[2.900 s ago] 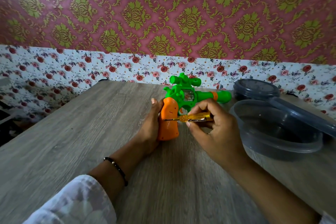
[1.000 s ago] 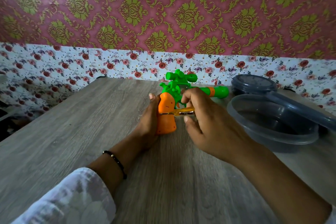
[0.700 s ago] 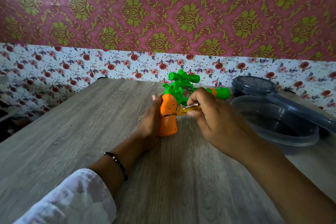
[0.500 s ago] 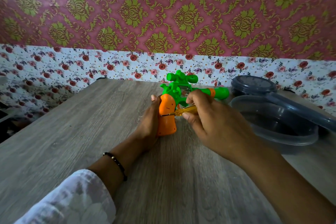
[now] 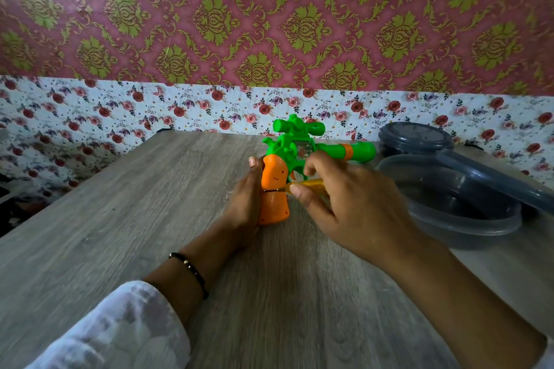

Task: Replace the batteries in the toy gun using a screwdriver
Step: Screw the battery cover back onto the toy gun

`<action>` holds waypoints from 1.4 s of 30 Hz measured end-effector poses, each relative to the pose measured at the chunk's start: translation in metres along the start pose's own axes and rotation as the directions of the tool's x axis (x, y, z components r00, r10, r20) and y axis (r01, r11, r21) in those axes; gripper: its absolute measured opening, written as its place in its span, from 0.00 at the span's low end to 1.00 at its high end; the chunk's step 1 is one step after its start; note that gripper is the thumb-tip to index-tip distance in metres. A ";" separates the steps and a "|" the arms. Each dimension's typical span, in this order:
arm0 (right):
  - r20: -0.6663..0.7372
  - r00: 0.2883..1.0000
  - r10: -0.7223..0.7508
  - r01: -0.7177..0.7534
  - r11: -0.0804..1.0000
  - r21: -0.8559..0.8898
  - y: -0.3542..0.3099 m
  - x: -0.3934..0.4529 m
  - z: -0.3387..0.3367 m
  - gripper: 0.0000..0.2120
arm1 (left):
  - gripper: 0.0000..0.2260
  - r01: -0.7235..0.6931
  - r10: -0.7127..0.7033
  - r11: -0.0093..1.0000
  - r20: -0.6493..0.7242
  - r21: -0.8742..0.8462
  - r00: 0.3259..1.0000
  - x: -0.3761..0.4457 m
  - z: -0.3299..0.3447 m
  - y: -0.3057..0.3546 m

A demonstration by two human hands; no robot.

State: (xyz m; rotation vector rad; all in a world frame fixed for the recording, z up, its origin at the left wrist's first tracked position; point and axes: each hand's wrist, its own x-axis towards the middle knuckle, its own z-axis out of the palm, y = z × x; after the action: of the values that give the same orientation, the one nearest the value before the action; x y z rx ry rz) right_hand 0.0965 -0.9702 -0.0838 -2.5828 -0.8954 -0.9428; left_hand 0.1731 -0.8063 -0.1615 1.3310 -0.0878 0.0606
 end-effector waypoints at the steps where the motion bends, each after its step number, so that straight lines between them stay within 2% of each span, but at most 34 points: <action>1: 0.025 1.000 -0.004 0.002 0.998 0.062 0.000 0.001 0.000 0.14 | 0.32 -0.004 0.004 1.000 0.005 0.004 1.000 0.000 -0.001 0.000; 3: 0.088 0.996 -0.006 -0.007 0.989 0.146 -0.001 0.002 0.001 0.12 | 0.31 -0.014 0.014 1.000 -0.002 0.007 1.000 0.001 -0.001 -0.001; 7: 0.096 0.995 0.022 -0.035 0.990 0.136 0.001 0.004 0.001 0.09 | 0.29 -0.003 0.003 1.000 -0.024 0.018 1.000 0.002 -0.001 -0.002; 10: 0.038 0.997 0.069 -0.069 0.998 -0.006 0.003 0.003 -0.001 0.18 | 0.31 -0.005 0.005 1.000 -0.009 0.012 1.000 0.001 -0.001 -0.003; 12: 0.006 0.996 0.084 -0.083 0.991 -0.101 0.004 0.003 -0.003 0.23 | 0.29 -0.023 0.023 0.999 0.008 0.034 1.000 0.001 -0.001 -0.004; 13: 0.034 0.996 0.088 -0.084 0.991 -0.106 0.004 0.003 -0.003 0.23 | 0.28 -0.023 0.022 0.999 0.014 0.037 1.000 0.002 -0.002 -0.004; 18: 0.178 0.983 0.038 -0.058 0.992 0.109 0.009 0.002 -0.006 0.08 | 0.25 0.016 -0.016 1.000 0.007 -0.003 1.000 0.003 -0.002 -0.001; 21: 0.231 0.973 0.001 -0.031 0.991 0.128 0.008 0.004 -0.008 0.06 | 0.23 0.000 0.001 1.000 0.025 -0.029 1.000 0.001 0.000 -0.001; 22: 0.217 0.976 0.001 -0.020 0.996 0.084 0.008 0.004 -0.008 0.08 | 0.23 -0.011 0.012 1.000 0.027 -0.022 1.000 0.000 0.000 -0.001; 25: 0.132 0.991 0.006 0.006 0.996 -0.093 0.009 0.003 -0.008 0.22 | 0.26 -0.038 0.038 0.999 -0.004 0.017 0.999 0.001 0.000 -0.003; 27: 0.120 0.993 0.017 -0.002 0.993 -0.122 0.008 0.003 -0.008 0.26 | 0.31 -0.026 0.027 1.000 -0.017 0.017 1.000 0.001 0.000 -0.002; 32: 0.179 0.983 -0.026 -0.005 0.985 0.172 0.007 0.001 -0.010 0.12 | 0.36 -0.017 0.018 1.000 -0.027 0.010 0.999 0.002 0.000 -0.002; 34: 0.162 0.986 -0.041 0.010 0.981 0.191 0.004 0.003 -0.007 0.11 | 0.38 -0.020 0.021 1.000 -0.035 0.017 0.999 0.002 0.000 -0.003; 36: 0.124 0.992 -0.038 0.020 0.990 0.138 0.002 0.004 -0.004 0.16 | 0.38 -0.015 0.016 0.999 -0.020 0.032 1.000 0.002 0.000 -0.003; 39: 0.022 0.999 -0.038 0.039 0.997 -0.068 0.001 0.003 -0.004 0.20 | 0.35 -0.016 0.017 0.999 -0.009 0.038 1.000 0.001 -0.001 -0.001; 42: 0.037 0.999 0.000 0.004 0.994 -0.110 -0.001 0.001 -0.007 0.20 | 0.33 -0.035 0.035 0.998 -0.002 0.048 0.999 0.000 -0.002 0.000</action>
State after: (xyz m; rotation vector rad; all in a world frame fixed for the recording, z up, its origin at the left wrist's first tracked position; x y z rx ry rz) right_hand 0.0934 -0.9717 -0.0778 -2.7000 -0.8794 -0.9740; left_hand 0.1730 -0.8049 -0.1621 1.3775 -0.1073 0.0947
